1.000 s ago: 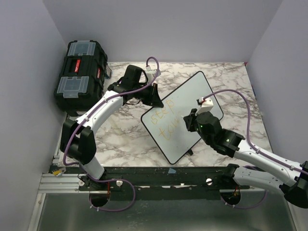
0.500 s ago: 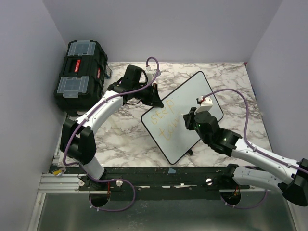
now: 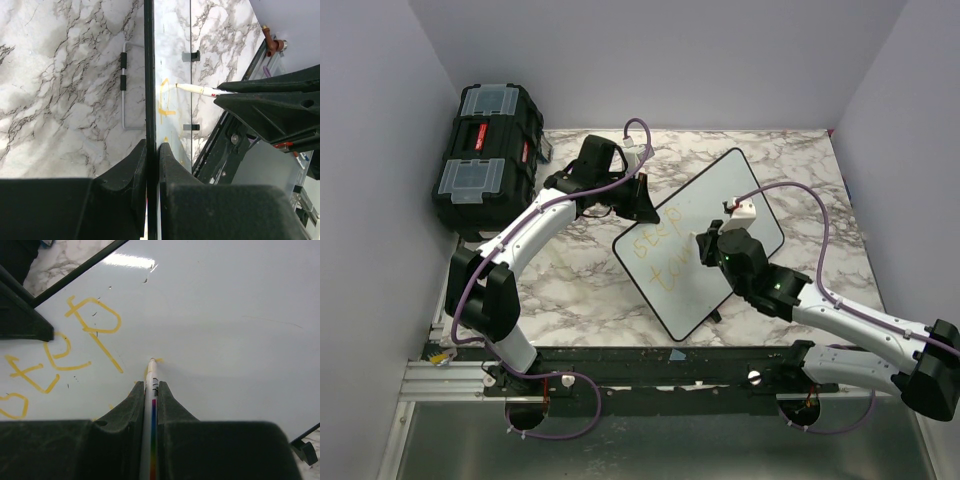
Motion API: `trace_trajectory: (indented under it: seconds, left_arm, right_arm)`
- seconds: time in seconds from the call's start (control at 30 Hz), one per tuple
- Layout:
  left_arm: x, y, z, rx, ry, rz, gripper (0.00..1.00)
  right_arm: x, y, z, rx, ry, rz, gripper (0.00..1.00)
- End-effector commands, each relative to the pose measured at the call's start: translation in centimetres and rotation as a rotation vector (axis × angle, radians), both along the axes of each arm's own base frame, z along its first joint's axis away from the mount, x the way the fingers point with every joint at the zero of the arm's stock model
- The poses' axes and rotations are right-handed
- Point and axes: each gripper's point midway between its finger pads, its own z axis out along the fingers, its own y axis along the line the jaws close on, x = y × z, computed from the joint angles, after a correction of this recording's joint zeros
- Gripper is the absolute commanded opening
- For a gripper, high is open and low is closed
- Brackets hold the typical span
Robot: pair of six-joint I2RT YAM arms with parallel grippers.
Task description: Write a sentence on the whiteboard
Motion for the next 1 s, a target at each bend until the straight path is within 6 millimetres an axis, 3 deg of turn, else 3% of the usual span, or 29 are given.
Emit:
trace_trajectory:
  seconds: [0.0, 0.6, 0.97]
  left_arm:
    - [0.6, -0.1, 0.9, 0.021, -0.145, -0.025, 0.00]
    - [0.7, -0.3, 1.0, 0.017, -0.146, -0.027, 0.00]
    - [0.5, -0.4, 1.1, 0.019, -0.147, -0.029, 0.00]
  right_arm:
    - [0.0, 0.3, -0.4, 0.021, 0.000, -0.001, 0.01]
    - [-2.8, 0.0, -3.5, 0.024, 0.108, 0.081, 0.01]
    - [-3.2, -2.4, -5.3, -0.019, 0.148, -0.011, 0.01]
